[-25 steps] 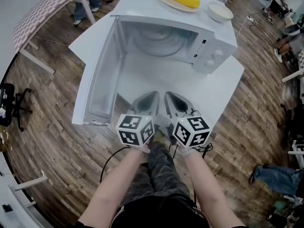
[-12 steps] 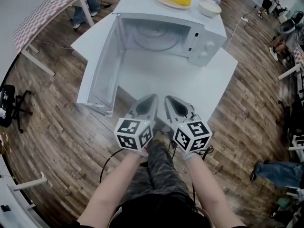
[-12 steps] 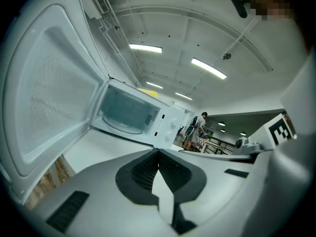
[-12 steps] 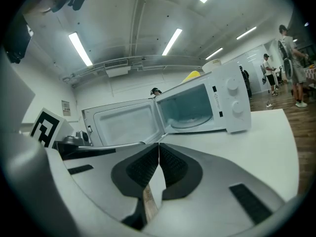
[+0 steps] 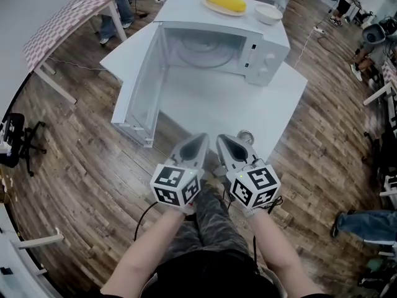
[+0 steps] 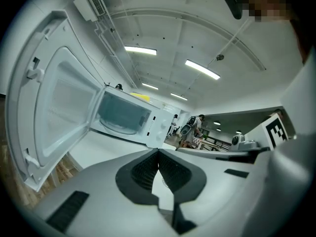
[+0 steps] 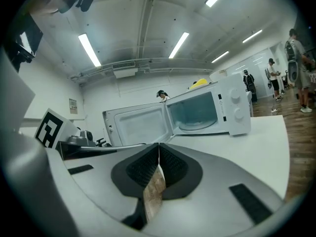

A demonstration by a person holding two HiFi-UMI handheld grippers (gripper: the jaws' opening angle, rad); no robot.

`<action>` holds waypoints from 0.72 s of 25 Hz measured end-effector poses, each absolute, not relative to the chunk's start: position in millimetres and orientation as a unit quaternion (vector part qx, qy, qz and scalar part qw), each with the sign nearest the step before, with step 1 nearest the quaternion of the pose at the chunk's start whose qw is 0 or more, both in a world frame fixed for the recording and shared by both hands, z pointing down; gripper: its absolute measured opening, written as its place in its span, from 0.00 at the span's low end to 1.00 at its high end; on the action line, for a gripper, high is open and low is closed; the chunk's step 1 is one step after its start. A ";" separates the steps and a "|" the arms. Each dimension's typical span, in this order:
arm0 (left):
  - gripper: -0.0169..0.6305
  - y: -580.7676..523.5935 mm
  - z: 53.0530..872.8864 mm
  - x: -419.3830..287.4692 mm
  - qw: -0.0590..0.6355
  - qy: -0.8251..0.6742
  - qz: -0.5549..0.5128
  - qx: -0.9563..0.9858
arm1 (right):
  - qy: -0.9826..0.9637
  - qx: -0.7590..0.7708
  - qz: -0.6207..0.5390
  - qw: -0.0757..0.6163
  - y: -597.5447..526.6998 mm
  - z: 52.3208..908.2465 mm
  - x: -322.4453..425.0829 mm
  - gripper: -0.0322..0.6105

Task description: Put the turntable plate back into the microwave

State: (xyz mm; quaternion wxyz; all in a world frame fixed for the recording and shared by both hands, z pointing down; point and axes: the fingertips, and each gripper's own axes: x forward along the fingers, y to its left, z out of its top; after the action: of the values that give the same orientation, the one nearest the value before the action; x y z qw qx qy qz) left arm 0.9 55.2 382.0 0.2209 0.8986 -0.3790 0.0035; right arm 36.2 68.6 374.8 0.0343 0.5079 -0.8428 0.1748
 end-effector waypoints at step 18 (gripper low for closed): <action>0.05 129.5 346.9 -18.9 0.211 -0.347 -0.018 0.914 | -0.859 0.488 0.153 -0.011 155.1 324.1 21.4 0.08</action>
State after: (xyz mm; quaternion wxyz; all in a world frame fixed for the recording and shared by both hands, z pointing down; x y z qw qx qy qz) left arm -18.9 129.5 346.9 0.2107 0.9135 -0.3475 -0.0178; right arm 21.4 155.1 324.1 -0.0105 0.4876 -0.8594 0.1534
